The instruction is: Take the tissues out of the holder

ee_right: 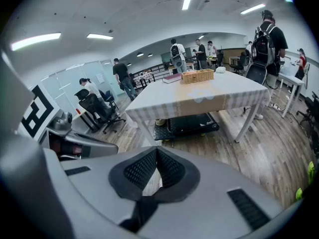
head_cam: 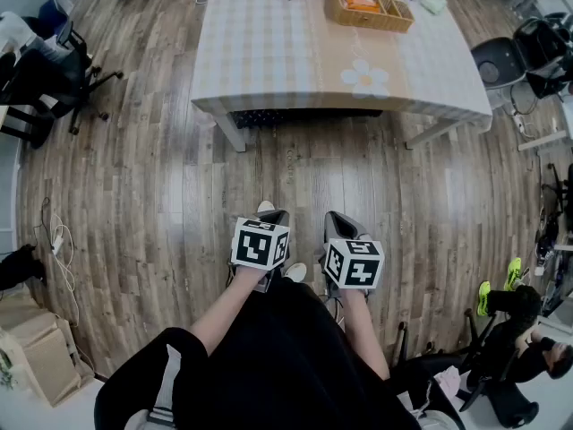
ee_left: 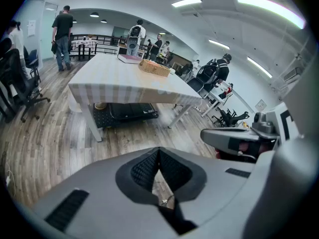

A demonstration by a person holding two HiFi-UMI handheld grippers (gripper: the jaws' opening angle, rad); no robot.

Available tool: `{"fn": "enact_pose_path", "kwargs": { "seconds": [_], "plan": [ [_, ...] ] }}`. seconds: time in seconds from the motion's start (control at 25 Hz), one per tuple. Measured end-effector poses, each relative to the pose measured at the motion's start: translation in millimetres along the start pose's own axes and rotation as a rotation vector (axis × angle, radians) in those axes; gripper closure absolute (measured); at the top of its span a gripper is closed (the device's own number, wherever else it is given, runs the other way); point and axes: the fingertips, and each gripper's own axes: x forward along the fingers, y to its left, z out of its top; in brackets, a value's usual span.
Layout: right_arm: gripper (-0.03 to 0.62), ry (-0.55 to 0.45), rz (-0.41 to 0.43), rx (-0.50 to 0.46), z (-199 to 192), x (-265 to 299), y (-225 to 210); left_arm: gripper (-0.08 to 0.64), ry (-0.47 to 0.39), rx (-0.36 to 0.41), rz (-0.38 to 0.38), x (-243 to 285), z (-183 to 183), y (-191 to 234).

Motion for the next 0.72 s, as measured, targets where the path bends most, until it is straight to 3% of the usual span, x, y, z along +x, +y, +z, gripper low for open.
{"fn": "enact_pose_path", "kwargs": {
  "seconds": [0.28,0.52,0.72],
  "plan": [
    [0.578,-0.001,0.029,0.005,-52,-46,17,0.560,0.006,0.009,0.005,-27,-66,-34],
    [0.578,-0.015,0.035,0.019,-72,-66,21,0.560,0.004,0.048,-0.003,-39,-79,-52],
    [0.577,-0.085,0.057,0.055,-63,-71,16,0.560,0.003,0.065,-0.017,-38,-75,-56]
  ]
}}
